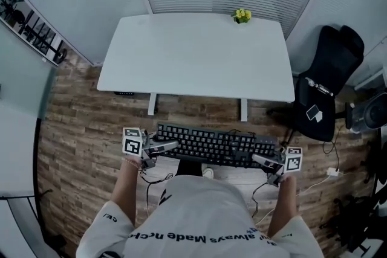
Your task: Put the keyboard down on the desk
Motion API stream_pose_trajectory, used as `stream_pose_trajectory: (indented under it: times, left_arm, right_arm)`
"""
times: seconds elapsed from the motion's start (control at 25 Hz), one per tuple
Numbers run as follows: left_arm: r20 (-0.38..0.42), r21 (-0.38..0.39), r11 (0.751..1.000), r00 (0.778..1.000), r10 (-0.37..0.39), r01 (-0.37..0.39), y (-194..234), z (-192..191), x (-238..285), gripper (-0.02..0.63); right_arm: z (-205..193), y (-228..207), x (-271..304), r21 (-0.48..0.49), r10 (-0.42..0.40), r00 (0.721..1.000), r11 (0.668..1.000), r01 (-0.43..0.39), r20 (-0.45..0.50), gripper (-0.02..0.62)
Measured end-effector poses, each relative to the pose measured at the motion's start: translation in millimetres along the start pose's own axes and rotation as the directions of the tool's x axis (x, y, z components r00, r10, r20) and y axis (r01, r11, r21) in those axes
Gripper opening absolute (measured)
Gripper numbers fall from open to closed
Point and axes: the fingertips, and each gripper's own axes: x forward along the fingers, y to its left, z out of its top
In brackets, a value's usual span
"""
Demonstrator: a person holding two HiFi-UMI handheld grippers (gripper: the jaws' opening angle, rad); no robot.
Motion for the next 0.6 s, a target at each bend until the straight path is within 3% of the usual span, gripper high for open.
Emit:
stream_pose_trajectory:
  times: [0.44, 0.6]
  left_arm:
    - [0.007, 0.0, 1.0, 1.0, -0.009, 0.009, 50, 69, -2, 0.133]
    - [0.013, -0.019, 1.0, 1.0, -0.008, 0.009, 86, 110, -8, 0.132]
  right_arm:
    - [72, -29, 35, -0.004, -0.024, 1.0, 1.0, 0.024, -0.002, 0.118]
    - [115, -52, 62, 0.005, -0.036, 0.999, 0.999, 0.036, -0.011, 0.118]
